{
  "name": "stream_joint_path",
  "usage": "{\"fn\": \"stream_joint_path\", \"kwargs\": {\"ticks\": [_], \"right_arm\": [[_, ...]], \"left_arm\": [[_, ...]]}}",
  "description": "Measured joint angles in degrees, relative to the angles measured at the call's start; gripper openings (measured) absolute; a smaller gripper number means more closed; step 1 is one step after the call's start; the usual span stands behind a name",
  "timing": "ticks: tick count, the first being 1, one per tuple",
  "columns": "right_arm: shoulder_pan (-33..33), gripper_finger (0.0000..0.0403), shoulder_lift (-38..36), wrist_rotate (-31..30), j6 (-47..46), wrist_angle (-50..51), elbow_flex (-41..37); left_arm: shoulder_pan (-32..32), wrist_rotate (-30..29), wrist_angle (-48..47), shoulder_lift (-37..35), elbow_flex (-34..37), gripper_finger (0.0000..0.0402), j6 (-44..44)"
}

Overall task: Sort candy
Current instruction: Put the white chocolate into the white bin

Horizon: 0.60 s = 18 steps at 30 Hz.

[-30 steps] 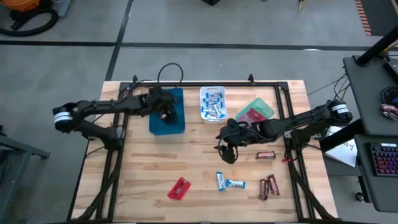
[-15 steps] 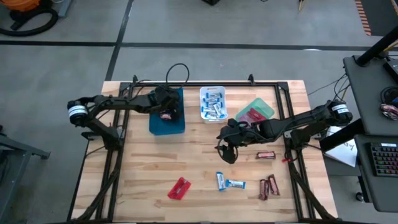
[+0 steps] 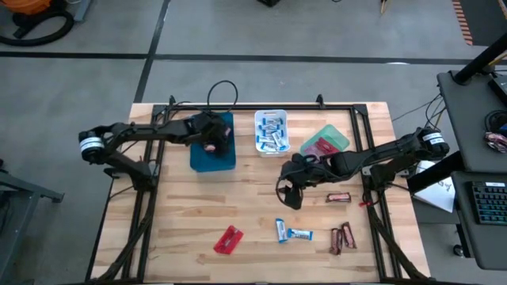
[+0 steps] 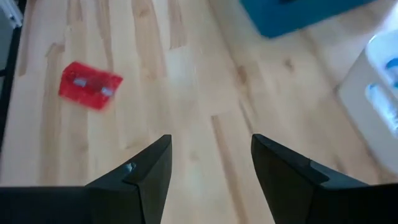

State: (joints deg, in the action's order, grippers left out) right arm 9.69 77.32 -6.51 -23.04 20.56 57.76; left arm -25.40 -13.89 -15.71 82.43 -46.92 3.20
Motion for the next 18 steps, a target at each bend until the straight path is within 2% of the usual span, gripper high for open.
{"fn": "stream_joint_path", "kwargs": {"ticks": [3, 6, 10, 15, 18], "right_arm": [[0.2, 0.021, 0.0, 3.6, -2.1, 1.8, 0.0], [1.4, 0.021, 0.0, 6.1, -4.8, 3.9, 0.0], [4.5, 0.021, 0.3, 7.1, -7.0, 6.5, 0.0], [11.0, 0.0208, 2.8, 7.2, -7.4, 6.7, 0.0], [15.0, 0.0201, 4.9, 6.9, -7.1, 7.8, 0.0]], "left_arm": [[1.2, 0.7, -2.7, -3.5, 0.0, 0.0138, -2.8], [3.8, 4.2, -2.5, -7.8, 0.3, 0.0138, -6.0], [10.9, 5.9, 4.1, -12.1, 2.2, 0.0135, -9.6], [21.4, 5.0, 13.0, -13.4, 4.7, 0.0131, -11.9], [27.2, -0.4, 14.8, -13.3, 4.7, 0.013, -12.6]]}}
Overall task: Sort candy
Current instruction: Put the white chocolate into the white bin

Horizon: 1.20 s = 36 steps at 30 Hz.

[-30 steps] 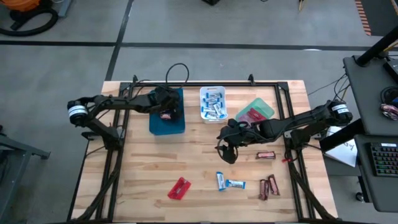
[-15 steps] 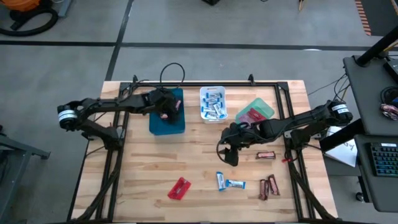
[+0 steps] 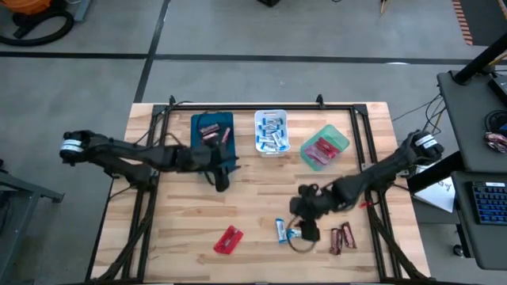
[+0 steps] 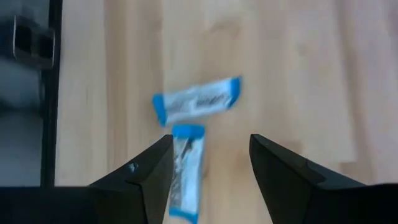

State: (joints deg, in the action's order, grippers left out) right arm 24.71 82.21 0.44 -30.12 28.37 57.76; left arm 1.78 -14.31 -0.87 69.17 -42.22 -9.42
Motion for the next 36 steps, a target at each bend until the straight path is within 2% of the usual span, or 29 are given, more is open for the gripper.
{"fn": "stream_joint_path", "kwargs": {"ticks": [3, 6, 15, 25, 36], "right_arm": [[3.9, 0.0191, 2.5, -1.2, -0.5, 0.8, 0.0], [6.7, 0.0181, 5.1, -2.0, -4.0, 0.8, 0.0], [11.3, 0.0173, 12.3, -3.1, -15.1, 0.7, 0.0], [11.8, 0.0168, 17.0, -4.0, -19.0, 1.6, 0.2], [11.8, 0.0061, 15.3, -4.8, -18.8, 2.7, 0.1]], "left_arm": [[4.6, -6.7, 0.3, 0.0, 0.0, 0.0129, -0.2], [7.8, -9.5, 0.3, 0.0, 0.0, 0.0129, -0.3], [10.6, -9.8, -0.1, 0.3, 0.0, 0.0129, -2.8], [10.8, -9.8, -0.1, 0.3, 0.0, 0.0129, -3.2], [10.9, -9.8, -0.1, 0.3, 0.5, 0.0129, -3.4]]}}
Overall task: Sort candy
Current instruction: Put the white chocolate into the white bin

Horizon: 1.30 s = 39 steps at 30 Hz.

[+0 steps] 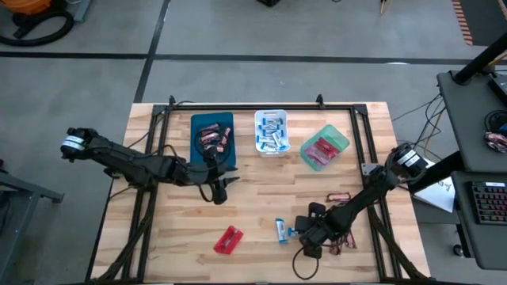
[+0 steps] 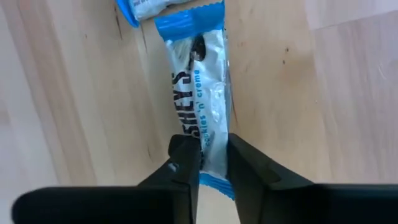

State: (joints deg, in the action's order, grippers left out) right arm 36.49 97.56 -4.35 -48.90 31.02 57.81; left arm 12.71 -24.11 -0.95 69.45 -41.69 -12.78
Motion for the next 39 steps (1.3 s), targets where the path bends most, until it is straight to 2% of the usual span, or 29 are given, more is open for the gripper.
{"fn": "stream_joint_path", "kwargs": {"ticks": [9, 19, 23, 31, 39], "right_arm": [[0.0, 0.0048, -5.1, -0.3, 0.0, 0.6, -0.2], [-2.9, 0.0048, -12.7, -8.3, 5.3, 1.0, -0.2], [-7.0, 0.0048, -15.0, -10.7, 11.5, 0.8, -0.1], [-18.8, 0.0048, -17.0, -10.6, 26.5, 0.5, 0.6], [-31.0, 0.0048, -15.9, -10.3, 43.9, 2.1, 10.0]], "left_arm": [[0.3, 0.0, 0.0, 0.0, 1.8, 0.0129, -2.9], [4.8, 0.0, 2.4, 0.0, 1.8, 0.0129, -4.8], [6.1, 0.0, 2.4, 0.0, 1.8, 0.0129, -4.8], [7.6, 0.1, -0.2, 0.0, 1.8, 0.0129, -6.5], [8.6, 0.1, -2.9, 0.0, 1.8, 0.0129, -8.5]]}}
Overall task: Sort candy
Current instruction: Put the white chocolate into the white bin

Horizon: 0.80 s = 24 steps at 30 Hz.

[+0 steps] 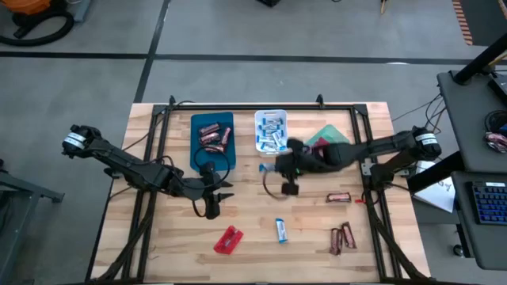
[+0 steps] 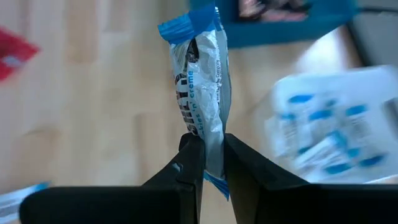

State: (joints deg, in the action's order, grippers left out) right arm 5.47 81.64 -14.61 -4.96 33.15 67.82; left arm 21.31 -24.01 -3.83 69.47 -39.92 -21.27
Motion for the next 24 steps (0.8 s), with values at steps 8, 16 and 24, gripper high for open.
{"fn": "stream_joint_path", "kwargs": {"ticks": [8, 16, 24], "right_arm": [[-13.2, 0.0049, 2.9, -0.1, 15.6, 0.6, 6.2], [-25.5, 0.0049, 10.2, -0.6, 27.1, -1.9, 7.1], [-32.2, 0.0049, 18.1, -0.5, 31.3, -6.9, 8.7]], "left_arm": [[0.0, 0.0, -2.3, 0.0, 0.0, 0.0129, -0.1], [0.0, -0.4, -2.8, 0.0, 0.0, 0.0129, -0.3], [0.0, -1.0, -2.8, 0.0, 0.0, 0.013, -0.3]]}}
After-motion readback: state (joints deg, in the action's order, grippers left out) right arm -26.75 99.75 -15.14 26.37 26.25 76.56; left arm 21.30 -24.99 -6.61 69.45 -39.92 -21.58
